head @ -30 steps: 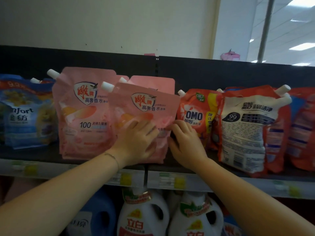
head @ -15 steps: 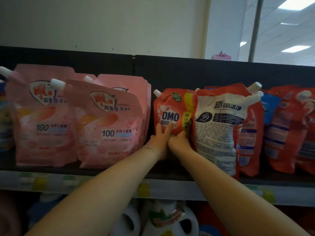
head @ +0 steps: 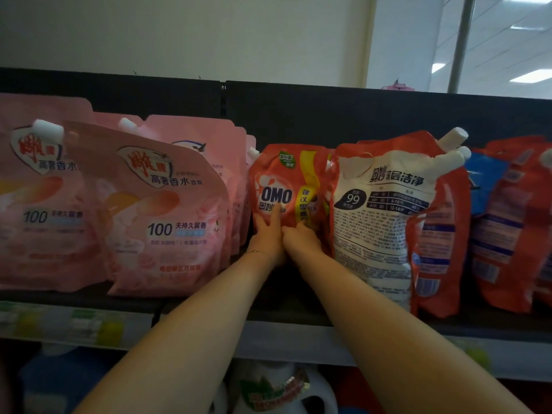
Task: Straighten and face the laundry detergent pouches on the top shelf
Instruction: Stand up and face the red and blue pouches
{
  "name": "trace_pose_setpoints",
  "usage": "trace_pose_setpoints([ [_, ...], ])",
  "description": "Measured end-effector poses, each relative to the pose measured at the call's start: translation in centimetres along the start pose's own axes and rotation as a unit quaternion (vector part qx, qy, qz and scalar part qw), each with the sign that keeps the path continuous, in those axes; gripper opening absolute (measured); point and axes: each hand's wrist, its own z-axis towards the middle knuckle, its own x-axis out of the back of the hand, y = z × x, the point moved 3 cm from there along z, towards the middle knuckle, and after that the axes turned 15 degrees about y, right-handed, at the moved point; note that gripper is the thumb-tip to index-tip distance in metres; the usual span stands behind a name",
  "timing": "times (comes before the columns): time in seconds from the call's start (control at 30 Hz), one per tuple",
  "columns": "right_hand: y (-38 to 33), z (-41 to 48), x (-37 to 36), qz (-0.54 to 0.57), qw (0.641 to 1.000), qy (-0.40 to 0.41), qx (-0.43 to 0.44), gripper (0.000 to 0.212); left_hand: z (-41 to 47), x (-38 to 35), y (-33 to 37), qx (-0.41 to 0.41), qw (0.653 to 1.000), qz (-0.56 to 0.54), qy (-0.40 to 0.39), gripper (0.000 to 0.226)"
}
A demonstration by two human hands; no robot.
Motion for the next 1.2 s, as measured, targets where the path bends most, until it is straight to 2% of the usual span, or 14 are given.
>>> trace_pose_setpoints([
  [0.1, 0.4, 0.3, 0.5, -0.042, 0.998, 0.054, 0.008, 0.067, 0.5, 0.5, -1.0, -0.026, 0.989, -0.123, 0.075, 0.078],
  [0.17, 0.5, 0.8, 1.0, -0.02, 0.995, 0.096, -0.021, 0.078, 0.5, 0.8, -1.6, 0.003, 0.962, -0.25, 0.107, 0.077],
  [0.23, 0.6, 1.2, 1.4, 0.025, 0.993, 0.095, -0.059, 0.087, 0.5, 1.2, -2.2, 0.041, 0.939, -0.322, 0.115, 0.073],
  [0.37, 0.1, 1.3, 0.7, 0.036, 0.989, 0.103, -0.098, 0.105, 0.8, 0.8, -3.4, 0.099, 0.911, -0.373, 0.145, 0.057],
  [0.43, 0.3, 1.4, 0.0, 0.024, 0.989, 0.125, -0.071, 0.105, 1.0, 0.3, -3.5, 0.098, 0.907, -0.382, 0.146, 0.066],
  [0.5, 0.8, 1.7, -0.1, 0.008, 0.988, 0.152, -0.016, 0.096, 1.0, 0.1, -3.4, 0.097, 0.907, -0.392, 0.119, 0.081],
  [0.57, 1.4, 2.3, -0.3, 0.035, 0.989, 0.146, -0.006, 0.098, 1.2, -0.2, -3.3, 0.092, 0.909, -0.399, 0.078, 0.089],
  [0.63, 1.8, 2.9, -0.9, 0.071, 0.99, 0.122, -0.016, 0.113, 1.4, -0.4, -3.4, 0.084, 0.914, -0.394, 0.051, 0.092],
  [0.73, 1.7, 3.2, -2.0, 0.087, 0.991, 0.098, -0.031, 0.138, 1.7, -0.8, -3.9, 0.094, 0.925, -0.362, 0.069, 0.097],
  [0.8, 1.8, 3.6, -2.1, 0.113, 0.989, 0.083, -0.051, 0.145, 1.9, -1.1, -4.2, 0.091, 0.931, -0.346, 0.075, 0.1],
  [0.9, 2.2, 4.1, -1.5, 0.17, 0.981, 0.052, -0.081, 0.133, 1.6, -0.7, -3.9, 0.077, 0.94, -0.32, 0.088, 0.105],
  [1.0, 2.5, 3.9, -1.1, 0.181, 0.979, 0.016, -0.094, 0.119, 1.2, -0.4, -3.7, 0.071, 0.948, -0.295, 0.095, 0.112],
  [1.1, 2.4, 3.6, -0.7, 0.178, 0.981, -0.013, -0.081, 0.087, 0.9, -0.1, -3.5, 0.064, 0.955, -0.272, 0.1, 0.108],
  [1.2, 2.1, 3.3, -0.5, 0.188, 0.978, -0.051, -0.074, 0.073, 0.9, 0.2, -3.6, 0.059, 0.961, -0.236, 0.131, 0.102],
])
